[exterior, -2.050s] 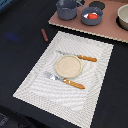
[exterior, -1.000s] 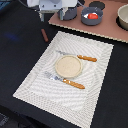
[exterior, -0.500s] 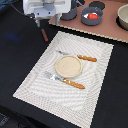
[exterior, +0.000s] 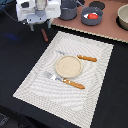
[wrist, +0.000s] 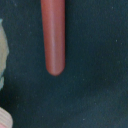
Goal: Place the fish, sausage, and tomato into the frying pan.
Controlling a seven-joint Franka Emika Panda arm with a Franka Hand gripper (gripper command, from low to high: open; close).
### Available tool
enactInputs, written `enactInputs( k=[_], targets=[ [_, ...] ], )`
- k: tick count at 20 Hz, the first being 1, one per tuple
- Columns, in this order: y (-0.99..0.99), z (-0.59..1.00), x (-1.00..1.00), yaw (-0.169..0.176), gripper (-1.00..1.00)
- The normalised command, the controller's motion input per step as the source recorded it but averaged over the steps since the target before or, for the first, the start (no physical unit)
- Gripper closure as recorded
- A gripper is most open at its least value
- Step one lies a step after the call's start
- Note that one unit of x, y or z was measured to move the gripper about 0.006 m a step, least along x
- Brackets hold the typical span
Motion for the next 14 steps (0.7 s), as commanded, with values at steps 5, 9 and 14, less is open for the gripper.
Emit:
enactInputs(
  k=[5,9,14],
  targets=[
    [0.0,-0.21,0.02,-0.043,-1.0],
    [0.0,-0.25,0.01,-0.033,-1.0],
    [0.0,-0.35,-0.06,-0.003,-1.0]
  ],
)
